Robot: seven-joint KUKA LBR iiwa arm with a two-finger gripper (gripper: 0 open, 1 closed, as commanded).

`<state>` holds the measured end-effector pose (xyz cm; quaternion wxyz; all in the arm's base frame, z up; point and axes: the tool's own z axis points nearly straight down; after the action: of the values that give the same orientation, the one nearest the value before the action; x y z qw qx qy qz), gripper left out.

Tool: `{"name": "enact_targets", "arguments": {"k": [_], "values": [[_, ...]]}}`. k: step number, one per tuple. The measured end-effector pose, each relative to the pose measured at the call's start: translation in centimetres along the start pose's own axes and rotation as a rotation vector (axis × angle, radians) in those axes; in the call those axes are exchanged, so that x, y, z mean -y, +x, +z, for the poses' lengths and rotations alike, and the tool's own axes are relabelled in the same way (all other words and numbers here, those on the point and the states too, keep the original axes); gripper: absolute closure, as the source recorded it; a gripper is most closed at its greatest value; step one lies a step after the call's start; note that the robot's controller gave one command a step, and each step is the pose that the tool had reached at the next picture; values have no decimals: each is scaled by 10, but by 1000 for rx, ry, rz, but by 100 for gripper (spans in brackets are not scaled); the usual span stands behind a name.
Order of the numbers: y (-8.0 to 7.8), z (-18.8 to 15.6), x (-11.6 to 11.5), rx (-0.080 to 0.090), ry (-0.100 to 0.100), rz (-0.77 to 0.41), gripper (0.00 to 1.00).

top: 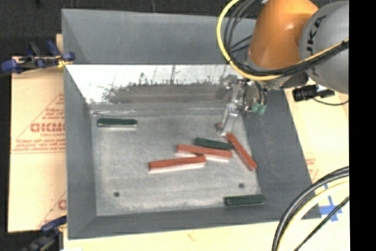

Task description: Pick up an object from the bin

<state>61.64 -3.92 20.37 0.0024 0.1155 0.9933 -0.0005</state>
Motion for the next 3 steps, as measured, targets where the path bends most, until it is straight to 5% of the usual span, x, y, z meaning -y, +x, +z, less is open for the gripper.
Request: {"name": "enact_targets", "arguments": {"k": [1,3], "values": [[0,0,0,0,0,-1,0],[32,88,3,1,0,-134,0]]}}
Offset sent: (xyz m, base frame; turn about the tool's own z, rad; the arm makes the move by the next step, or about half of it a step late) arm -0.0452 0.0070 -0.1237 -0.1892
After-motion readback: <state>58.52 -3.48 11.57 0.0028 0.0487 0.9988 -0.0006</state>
